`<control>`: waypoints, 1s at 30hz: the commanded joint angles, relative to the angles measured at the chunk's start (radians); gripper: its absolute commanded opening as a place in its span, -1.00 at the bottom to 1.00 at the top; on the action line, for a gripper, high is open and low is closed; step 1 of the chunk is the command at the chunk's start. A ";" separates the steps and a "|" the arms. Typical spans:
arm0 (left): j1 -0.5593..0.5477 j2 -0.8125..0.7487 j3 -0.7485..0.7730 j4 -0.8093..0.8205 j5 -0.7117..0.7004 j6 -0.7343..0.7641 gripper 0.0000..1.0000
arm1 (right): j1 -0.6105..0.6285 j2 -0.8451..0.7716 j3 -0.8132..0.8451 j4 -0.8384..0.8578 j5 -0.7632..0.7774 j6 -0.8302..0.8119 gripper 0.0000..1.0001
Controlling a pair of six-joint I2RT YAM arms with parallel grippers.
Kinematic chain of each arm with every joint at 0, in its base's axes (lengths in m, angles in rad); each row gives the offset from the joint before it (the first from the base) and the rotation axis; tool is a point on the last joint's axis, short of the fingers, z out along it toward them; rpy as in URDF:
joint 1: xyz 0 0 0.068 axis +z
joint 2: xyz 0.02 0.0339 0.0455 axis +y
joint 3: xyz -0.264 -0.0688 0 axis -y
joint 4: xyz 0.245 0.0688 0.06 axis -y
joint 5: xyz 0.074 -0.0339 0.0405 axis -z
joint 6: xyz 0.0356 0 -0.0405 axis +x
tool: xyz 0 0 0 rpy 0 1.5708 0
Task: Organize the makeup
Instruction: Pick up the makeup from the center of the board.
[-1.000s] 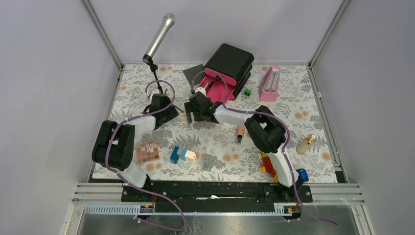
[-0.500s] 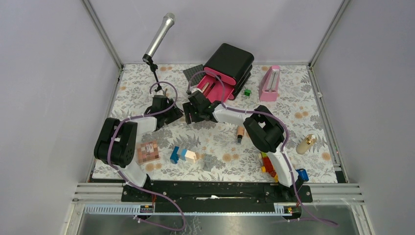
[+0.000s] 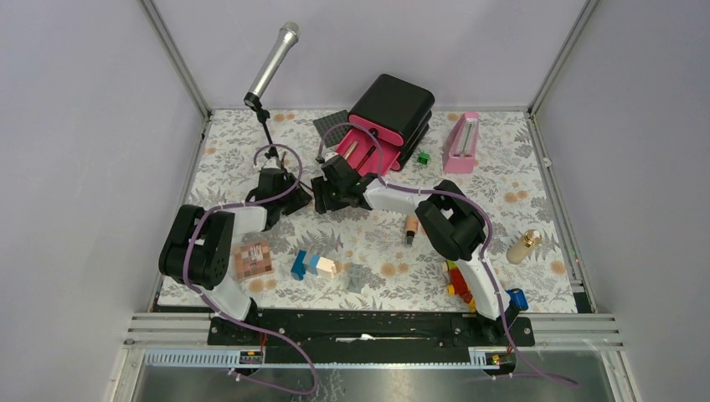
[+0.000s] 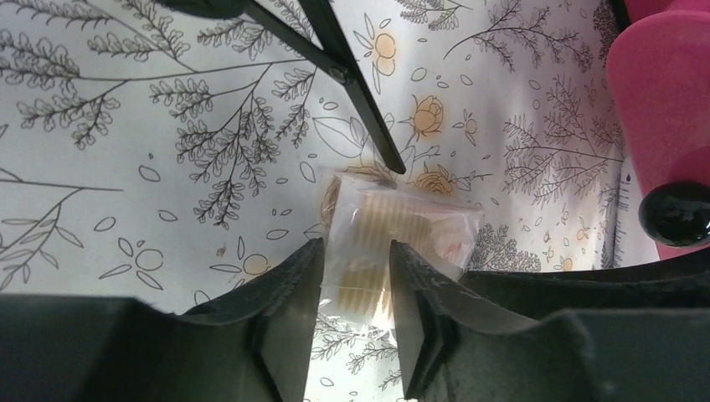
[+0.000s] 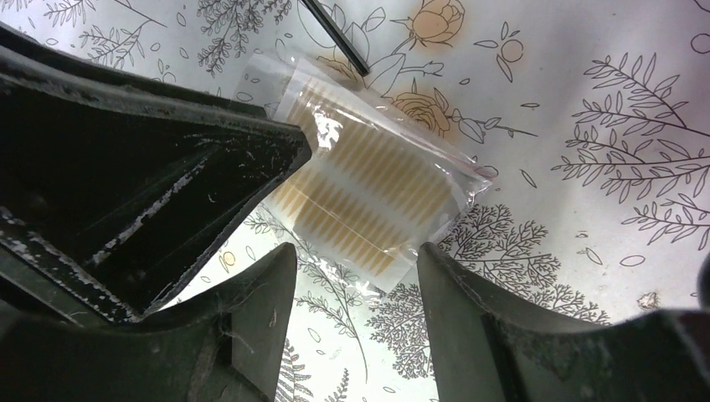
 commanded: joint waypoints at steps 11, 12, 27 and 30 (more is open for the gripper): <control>-0.001 -0.040 -0.021 -0.160 -0.063 -0.002 -0.39 | 0.010 -0.014 -0.040 0.010 0.020 -0.014 0.25; -0.001 -0.046 -0.019 -0.165 -0.068 -0.002 -0.40 | 0.010 -0.015 -0.042 0.010 0.021 -0.016 0.25; -0.001 -0.066 -0.012 -0.187 -0.073 0.005 -0.90 | 0.010 -0.029 -0.061 0.012 0.023 -0.024 0.28; -0.001 -0.074 -0.006 -0.198 -0.072 0.004 -1.00 | 0.009 -0.035 -0.066 0.012 0.025 -0.027 0.29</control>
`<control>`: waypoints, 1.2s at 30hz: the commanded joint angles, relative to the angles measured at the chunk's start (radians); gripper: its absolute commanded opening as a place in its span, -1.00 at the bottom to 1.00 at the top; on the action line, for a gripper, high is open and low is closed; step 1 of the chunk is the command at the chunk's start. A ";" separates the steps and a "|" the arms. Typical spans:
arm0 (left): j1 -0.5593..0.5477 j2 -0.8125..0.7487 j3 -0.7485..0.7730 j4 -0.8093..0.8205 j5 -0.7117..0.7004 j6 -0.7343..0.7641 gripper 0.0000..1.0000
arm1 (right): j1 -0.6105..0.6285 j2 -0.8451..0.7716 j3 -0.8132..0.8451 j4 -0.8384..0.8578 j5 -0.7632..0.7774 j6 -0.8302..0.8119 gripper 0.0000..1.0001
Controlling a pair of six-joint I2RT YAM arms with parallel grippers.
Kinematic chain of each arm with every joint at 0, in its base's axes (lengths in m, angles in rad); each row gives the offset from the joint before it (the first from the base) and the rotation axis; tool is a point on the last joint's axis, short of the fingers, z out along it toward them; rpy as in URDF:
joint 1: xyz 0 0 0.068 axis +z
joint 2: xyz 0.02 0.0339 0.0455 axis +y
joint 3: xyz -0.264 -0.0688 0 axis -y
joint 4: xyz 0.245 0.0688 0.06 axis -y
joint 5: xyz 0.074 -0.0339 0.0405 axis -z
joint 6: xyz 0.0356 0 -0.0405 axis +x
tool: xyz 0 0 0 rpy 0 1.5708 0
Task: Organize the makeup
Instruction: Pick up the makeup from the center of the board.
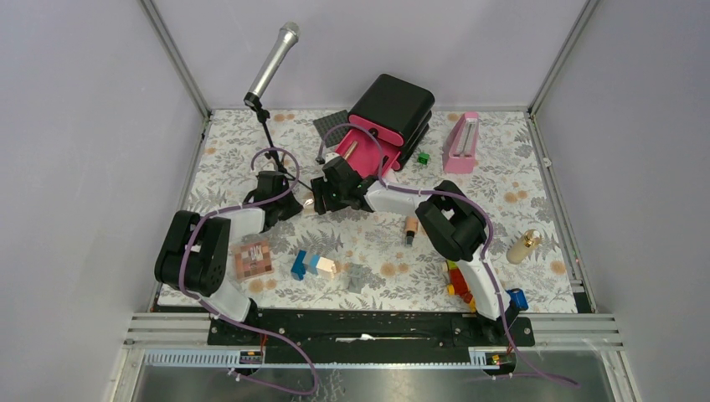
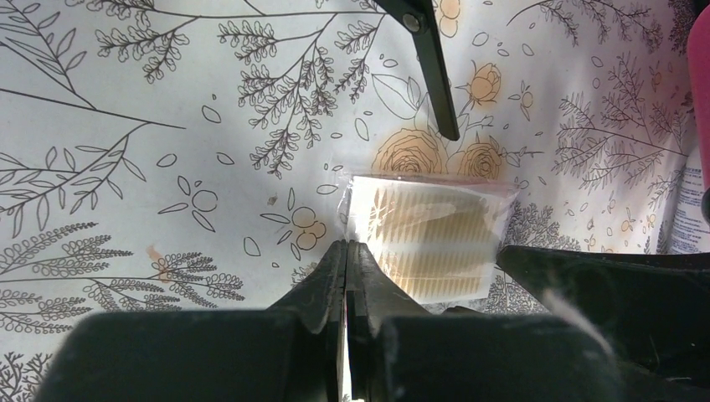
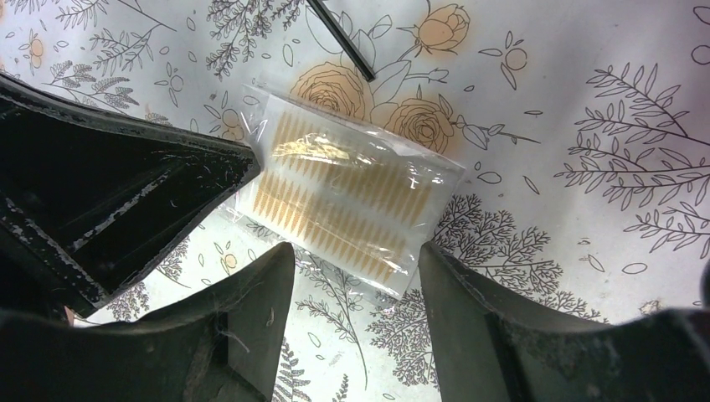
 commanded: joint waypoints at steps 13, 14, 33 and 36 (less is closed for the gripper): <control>-0.030 -0.232 -0.014 -0.087 -0.045 0.044 -1.00 | 0.008 -0.220 -0.138 -0.060 0.055 -0.049 0.39; -0.034 -0.250 -0.012 -0.088 -0.039 0.052 -1.00 | 0.008 -0.237 -0.150 -0.060 0.048 -0.056 0.41; -0.143 -0.490 -0.048 -0.003 0.100 0.218 -1.00 | 0.007 -0.573 -0.292 -0.158 -0.046 -0.361 0.77; -0.161 -0.519 -0.029 -0.007 0.169 0.245 -1.00 | 0.005 -0.653 -0.292 -0.229 -0.120 -0.433 0.91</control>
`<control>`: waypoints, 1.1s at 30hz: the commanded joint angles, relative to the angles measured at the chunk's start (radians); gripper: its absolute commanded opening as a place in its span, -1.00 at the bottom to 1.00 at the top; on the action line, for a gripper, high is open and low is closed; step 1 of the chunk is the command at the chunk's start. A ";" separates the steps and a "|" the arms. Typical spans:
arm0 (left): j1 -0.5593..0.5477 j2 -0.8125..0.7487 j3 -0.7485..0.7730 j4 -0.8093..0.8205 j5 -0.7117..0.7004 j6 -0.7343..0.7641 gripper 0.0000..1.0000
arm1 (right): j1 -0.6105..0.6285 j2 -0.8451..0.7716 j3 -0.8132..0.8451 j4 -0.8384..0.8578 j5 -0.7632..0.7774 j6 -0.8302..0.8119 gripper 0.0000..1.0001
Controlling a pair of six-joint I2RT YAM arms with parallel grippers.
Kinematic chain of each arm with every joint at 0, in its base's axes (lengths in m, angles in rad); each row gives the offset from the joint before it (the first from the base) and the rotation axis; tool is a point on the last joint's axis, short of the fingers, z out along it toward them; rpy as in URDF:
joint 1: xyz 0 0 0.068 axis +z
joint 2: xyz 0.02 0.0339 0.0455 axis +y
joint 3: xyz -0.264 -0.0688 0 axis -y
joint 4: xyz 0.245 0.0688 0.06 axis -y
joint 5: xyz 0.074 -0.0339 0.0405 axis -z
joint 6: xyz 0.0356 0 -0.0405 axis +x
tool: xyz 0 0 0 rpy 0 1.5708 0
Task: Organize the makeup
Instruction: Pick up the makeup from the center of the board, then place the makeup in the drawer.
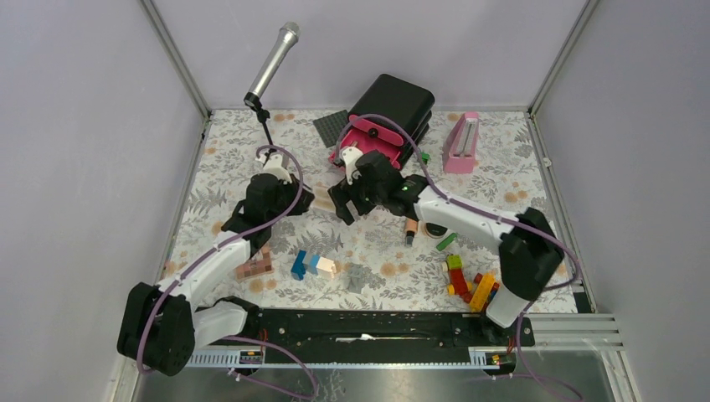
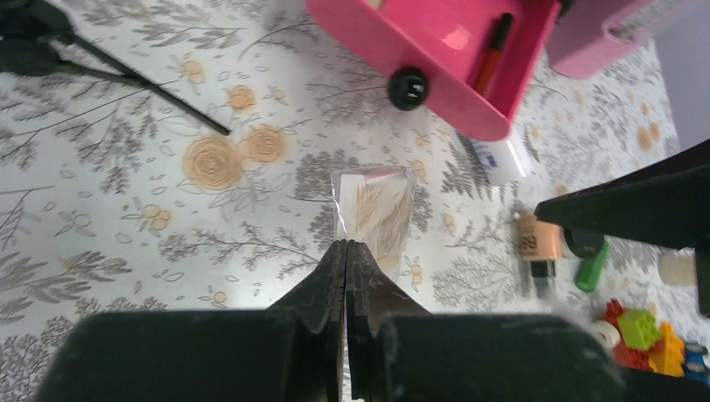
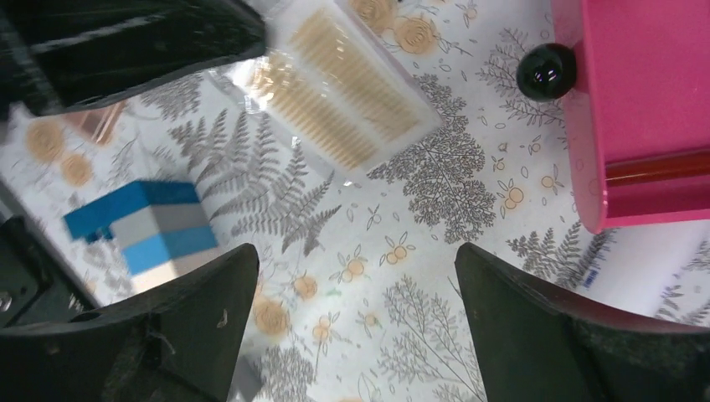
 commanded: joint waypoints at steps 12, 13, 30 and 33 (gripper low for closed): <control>-0.122 -0.164 0.123 0.028 0.371 0.153 -1.00 | 0.003 -0.308 0.081 -0.351 -0.293 -0.277 0.95; -0.126 -0.178 0.125 0.028 0.380 0.159 -1.00 | 0.004 -0.322 0.081 -0.358 -0.294 -0.279 0.95; -0.186 -0.255 0.136 0.010 0.474 0.230 -1.00 | 0.000 -0.403 0.048 -0.361 -0.304 -0.264 0.89; -0.192 -0.266 0.137 0.010 0.479 0.236 -1.00 | 0.000 -0.401 0.047 -0.362 -0.315 -0.262 0.69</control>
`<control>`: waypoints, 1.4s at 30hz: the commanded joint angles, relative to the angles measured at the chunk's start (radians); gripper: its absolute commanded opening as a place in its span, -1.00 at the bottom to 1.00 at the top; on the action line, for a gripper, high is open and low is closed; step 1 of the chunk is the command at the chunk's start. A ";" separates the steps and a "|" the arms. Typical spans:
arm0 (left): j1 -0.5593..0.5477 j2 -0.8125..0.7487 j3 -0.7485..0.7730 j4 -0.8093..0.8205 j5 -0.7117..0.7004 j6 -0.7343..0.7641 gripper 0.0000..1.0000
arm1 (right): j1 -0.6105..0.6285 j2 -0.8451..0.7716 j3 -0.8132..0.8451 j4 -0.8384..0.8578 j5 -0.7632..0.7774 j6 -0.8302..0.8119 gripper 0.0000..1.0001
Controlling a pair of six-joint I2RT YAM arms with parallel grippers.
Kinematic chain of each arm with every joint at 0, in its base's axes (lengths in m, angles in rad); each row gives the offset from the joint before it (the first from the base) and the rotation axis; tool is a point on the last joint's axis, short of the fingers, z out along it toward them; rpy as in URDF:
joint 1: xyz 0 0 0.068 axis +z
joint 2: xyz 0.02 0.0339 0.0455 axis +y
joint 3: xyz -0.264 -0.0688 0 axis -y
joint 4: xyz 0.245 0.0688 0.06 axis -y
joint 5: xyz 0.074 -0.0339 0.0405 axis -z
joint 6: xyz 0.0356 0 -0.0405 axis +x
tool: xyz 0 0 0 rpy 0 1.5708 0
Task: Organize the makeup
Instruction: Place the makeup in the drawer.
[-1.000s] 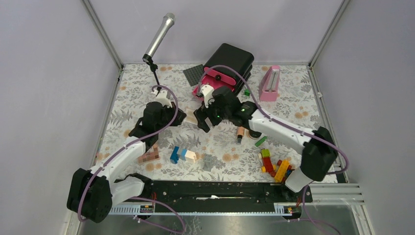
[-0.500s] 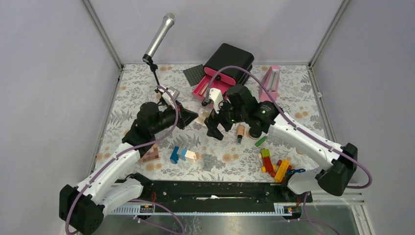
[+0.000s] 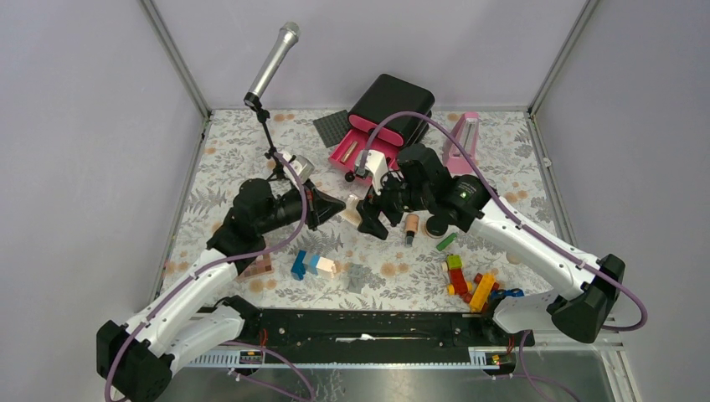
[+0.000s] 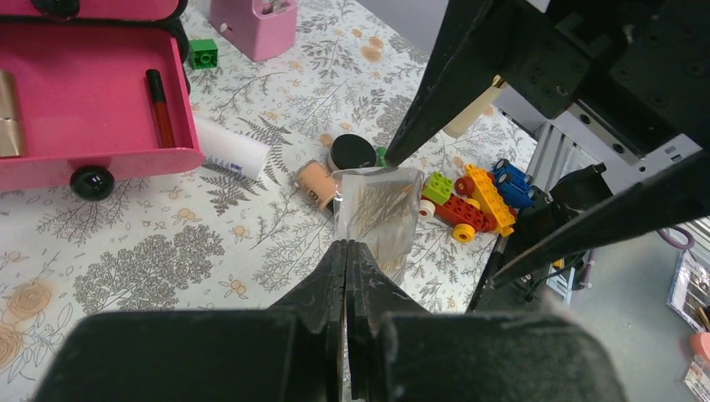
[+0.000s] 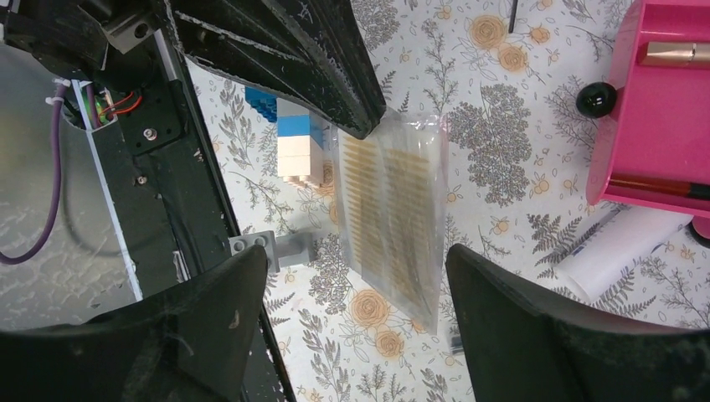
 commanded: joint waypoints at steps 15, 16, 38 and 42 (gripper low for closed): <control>-0.019 -0.054 0.046 0.034 0.040 0.043 -1.00 | -0.004 0.031 0.019 -0.002 -0.069 0.010 0.07; -0.019 -0.054 0.046 0.035 0.038 0.043 -1.00 | -0.005 0.034 0.020 0.002 -0.072 0.012 0.02; -0.019 -0.064 0.198 -0.214 -0.473 -0.038 0.78 | -0.119 0.058 -0.092 0.324 0.361 0.425 -1.00; -0.019 -0.070 0.230 -0.301 -0.668 -0.048 0.87 | -0.198 0.149 -0.041 0.377 0.425 0.659 -1.00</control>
